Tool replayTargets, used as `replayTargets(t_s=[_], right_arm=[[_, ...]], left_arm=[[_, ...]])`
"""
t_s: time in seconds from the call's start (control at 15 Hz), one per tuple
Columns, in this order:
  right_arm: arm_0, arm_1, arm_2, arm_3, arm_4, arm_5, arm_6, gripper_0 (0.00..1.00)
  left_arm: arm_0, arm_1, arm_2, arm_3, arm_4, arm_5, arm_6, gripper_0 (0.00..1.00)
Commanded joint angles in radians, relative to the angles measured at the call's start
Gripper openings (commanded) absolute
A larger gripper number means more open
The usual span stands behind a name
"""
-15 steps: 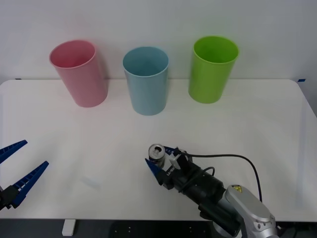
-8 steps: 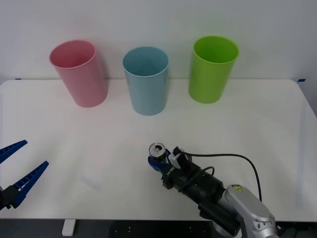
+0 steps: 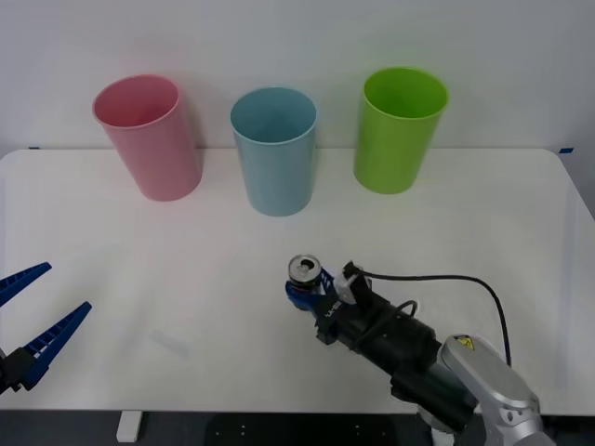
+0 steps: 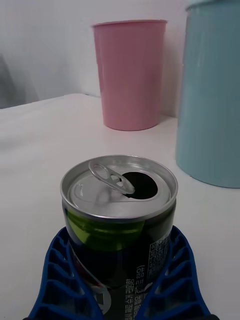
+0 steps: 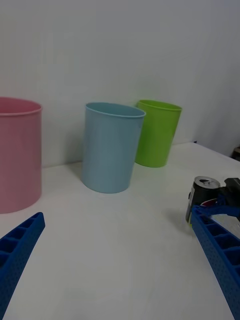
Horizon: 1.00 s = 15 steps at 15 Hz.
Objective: Grasp the object on the table and drop it into the matching bin: aluminum can to the light blue bin, PET bottle to the pink bin.
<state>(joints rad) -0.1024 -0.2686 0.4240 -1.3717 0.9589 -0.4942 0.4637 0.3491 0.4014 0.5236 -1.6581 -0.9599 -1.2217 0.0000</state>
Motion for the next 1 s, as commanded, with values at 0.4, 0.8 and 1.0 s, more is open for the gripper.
replayTargets(t_s=[0.4,0.8,1.0], right_arm=[[0.053,-0.164,-0.034,-0.257,-0.071,-0.004,-0.155,0.00],[0.052,-0.299,-0.114,-0.418,-0.137,-0.037,-0.224,0.00],[0.046,-0.356,-0.166,-0.500,-0.147,-0.038,-0.356,0.00]], left_arm=[[0.000,0.000,0.000,0.000,0.000,0.000,0.000,1.00],[0.000,0.000,0.000,0.000,0.000,0.000,0.000,1.00],[0.000,0.000,0.000,0.000,0.000,0.000,0.000,1.00]])
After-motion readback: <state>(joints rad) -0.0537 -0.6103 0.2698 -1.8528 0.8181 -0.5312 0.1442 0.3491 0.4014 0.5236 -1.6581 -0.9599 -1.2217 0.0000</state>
